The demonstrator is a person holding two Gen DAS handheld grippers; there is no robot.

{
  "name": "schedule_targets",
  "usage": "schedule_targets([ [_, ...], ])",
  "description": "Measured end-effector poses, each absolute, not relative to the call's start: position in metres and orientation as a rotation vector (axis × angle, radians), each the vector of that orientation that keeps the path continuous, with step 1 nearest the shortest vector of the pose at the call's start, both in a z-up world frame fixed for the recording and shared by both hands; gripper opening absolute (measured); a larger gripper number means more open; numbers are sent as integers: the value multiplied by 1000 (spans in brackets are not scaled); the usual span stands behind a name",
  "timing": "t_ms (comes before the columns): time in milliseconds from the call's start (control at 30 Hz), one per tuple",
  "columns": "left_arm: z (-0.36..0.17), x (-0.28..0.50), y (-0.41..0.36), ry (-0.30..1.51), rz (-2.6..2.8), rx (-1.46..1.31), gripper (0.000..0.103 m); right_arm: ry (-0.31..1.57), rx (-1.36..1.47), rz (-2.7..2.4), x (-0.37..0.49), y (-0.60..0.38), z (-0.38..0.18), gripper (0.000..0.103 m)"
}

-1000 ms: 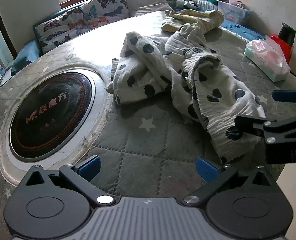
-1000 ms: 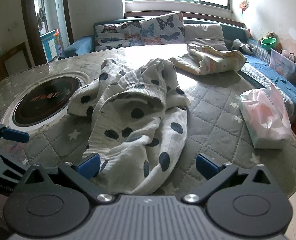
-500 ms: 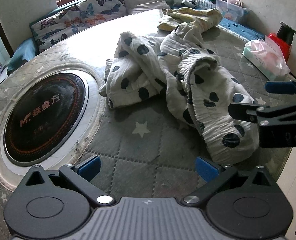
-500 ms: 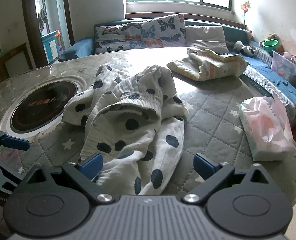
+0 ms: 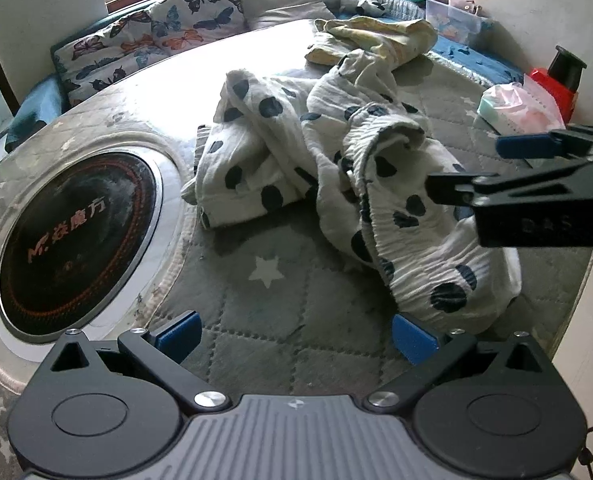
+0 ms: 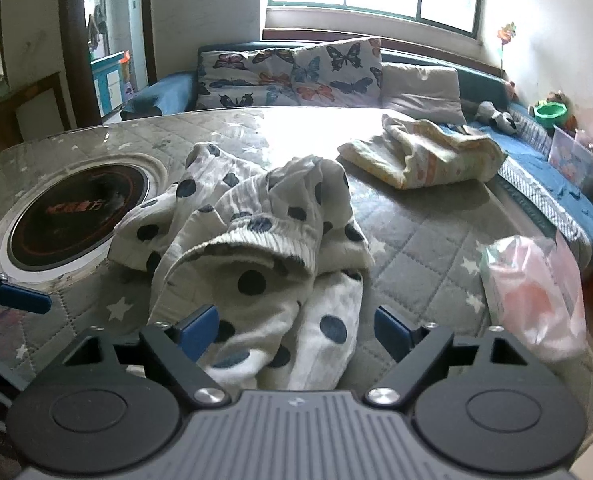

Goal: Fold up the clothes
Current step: 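Grasp the pants waistband with the right tool while the left tool grasps it too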

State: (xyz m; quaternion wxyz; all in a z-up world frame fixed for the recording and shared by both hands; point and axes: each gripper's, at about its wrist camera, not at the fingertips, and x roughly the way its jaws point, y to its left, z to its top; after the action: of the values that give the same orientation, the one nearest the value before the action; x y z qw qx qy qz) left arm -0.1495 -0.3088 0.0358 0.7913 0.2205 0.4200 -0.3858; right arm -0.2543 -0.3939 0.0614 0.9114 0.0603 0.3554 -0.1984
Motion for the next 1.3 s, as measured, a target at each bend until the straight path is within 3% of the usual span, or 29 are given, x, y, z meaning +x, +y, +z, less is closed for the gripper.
schedule_targets([
  [467,41,-158,-315,899,-920,457,102,734,-2,-394,-222,-397,62,73],
  [700,41,-163,-319,885,-960,463,79,742,-6,-394,-212,-405,58,57],
  [833,40,-164,-320,880,-972,464,74,741,8,-401,-212,-410,57,54],
  [900,39,-164,-321,877,-977,463,57,739,-3,-401,-211,-409,57,54],
  [1067,36,-164,-322,901,-1001,447,39,733,-31,-402,-207,-408,57,52],
  [1100,36,-164,-322,904,-1005,442,39,734,-29,-399,-208,-408,57,50],
  [1200,37,-164,-321,914,-1015,429,41,732,-7,-377,-207,-408,58,31],
  [1300,38,-165,-321,919,-1024,418,51,731,7,-366,-207,-409,58,18],
])
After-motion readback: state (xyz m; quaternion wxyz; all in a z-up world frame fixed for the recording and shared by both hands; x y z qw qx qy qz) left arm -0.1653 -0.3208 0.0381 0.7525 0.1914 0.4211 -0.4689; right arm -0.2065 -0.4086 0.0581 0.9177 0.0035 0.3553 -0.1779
